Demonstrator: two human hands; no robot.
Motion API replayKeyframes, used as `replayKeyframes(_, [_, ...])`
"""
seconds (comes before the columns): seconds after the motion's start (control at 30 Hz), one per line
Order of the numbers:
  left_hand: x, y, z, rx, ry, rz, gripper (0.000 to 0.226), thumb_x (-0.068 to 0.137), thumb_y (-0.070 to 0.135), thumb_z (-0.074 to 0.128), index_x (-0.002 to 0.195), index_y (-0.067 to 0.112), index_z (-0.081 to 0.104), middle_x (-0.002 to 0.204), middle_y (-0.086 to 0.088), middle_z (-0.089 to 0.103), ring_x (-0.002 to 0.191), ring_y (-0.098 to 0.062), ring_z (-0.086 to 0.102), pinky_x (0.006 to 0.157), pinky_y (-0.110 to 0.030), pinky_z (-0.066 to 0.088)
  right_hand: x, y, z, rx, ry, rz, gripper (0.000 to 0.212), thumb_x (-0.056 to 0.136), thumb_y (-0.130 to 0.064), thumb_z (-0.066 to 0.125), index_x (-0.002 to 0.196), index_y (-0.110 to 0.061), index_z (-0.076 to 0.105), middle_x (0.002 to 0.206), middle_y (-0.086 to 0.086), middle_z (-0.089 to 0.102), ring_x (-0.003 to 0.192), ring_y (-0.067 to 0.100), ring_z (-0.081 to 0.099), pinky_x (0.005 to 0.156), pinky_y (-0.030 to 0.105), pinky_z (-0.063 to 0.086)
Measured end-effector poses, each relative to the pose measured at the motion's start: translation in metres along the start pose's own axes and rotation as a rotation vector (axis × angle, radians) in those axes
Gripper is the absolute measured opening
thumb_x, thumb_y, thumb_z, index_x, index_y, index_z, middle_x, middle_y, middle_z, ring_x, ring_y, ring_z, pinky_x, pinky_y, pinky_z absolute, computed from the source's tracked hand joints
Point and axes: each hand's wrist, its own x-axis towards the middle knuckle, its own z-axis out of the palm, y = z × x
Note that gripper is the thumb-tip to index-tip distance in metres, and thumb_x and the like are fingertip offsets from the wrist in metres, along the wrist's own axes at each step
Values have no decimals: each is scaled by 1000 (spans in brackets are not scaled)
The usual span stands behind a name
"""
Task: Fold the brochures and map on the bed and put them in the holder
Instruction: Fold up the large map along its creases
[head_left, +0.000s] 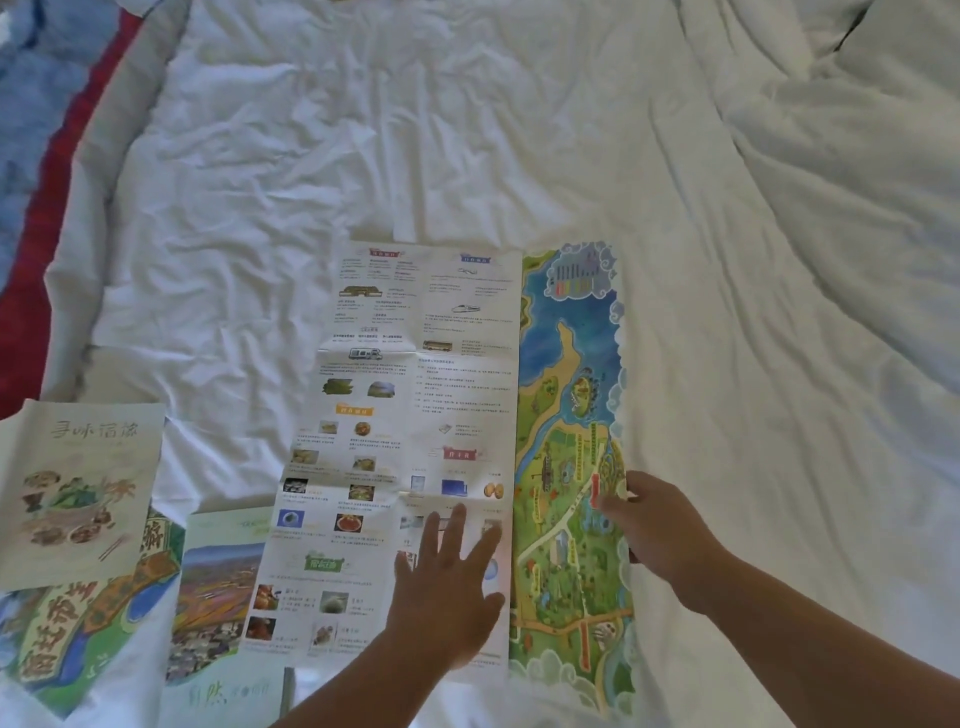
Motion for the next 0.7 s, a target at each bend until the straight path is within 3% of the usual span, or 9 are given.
replayKeyframes(0.07, [3, 1, 1, -21, -20, 6, 65, 98, 49, 38, 149, 49, -2, 160, 5, -24, 148, -25, -19, 117, -58, 8, -10, -10, 12, -27, -13, -111, 9, 93, -22, 57, 87, -24, 64, 50, -11, 51, 40, 9, 40, 48, 24, 36])
replayKeyframes(0.17, [6, -1, -5, -162, -6, 1, 60, 101, 34, 37, 150, 48, 5, 162, 9, -16, 149, -19, -14, 119, -50, 13, -25, -26, 34, -84, -68, -247, 21, 95, -33, 50, 113, -43, 58, 92, -17, 68, 45, -1, 52, 50, 20, 40])
replayKeyframes(0.27, [4, -14, -21, -326, 104, -10, 58, 103, 27, 34, 153, 40, 9, 164, 9, -3, 149, -11, -5, 120, -37, 11, -33, -34, 52, -201, -134, -358, 47, 94, -36, 48, 136, -53, 36, 128, -25, 58, 67, -8, 57, 61, 12, 39])
replayKeyframes(0.37, [0, -31, -45, -425, 258, -31, 54, 104, 27, 32, 154, 35, 12, 163, 8, 7, 149, -8, 1, 117, -28, 4, -37, -38, 68, -298, -186, -402, 66, 94, -41, 49, 150, -45, 16, 149, -22, 37, 104, -1, 59, 81, 21, 48])
replayKeyframes(0.47, [-4, -45, -72, -533, 435, -6, 51, 104, 29, 36, 153, 31, 22, 160, 6, 22, 147, -8, 15, 119, -30, 12, -37, -40, 81, -390, -236, -441, 75, 93, -46, 47, 154, -39, 4, 158, -18, 18, 135, 8, 39, 99, 31, 47])
replayKeyframes(0.6, [-12, -54, -104, -548, 601, 95, 53, 101, 27, 42, 152, 31, 27, 159, 6, 27, 146, -11, 23, 120, -39, 22, -34, -40, 89, -429, -240, -434, 79, 91, -45, 47, 154, -38, 0, 161, -18, 9, 141, 11, 32, 101, 40, 49])
replayKeyframes(0.7, [-14, -57, -123, -506, 668, 144, 53, 101, 27, 43, 151, 29, 28, 159, 4, 25, 147, -9, 18, 120, -35, 20, -32, -37, 92, -438, -235, -434, 79, 92, -45, 47, 155, -37, -1, 160, -18, 10, 141, 11, 33, 102, 38, 48])
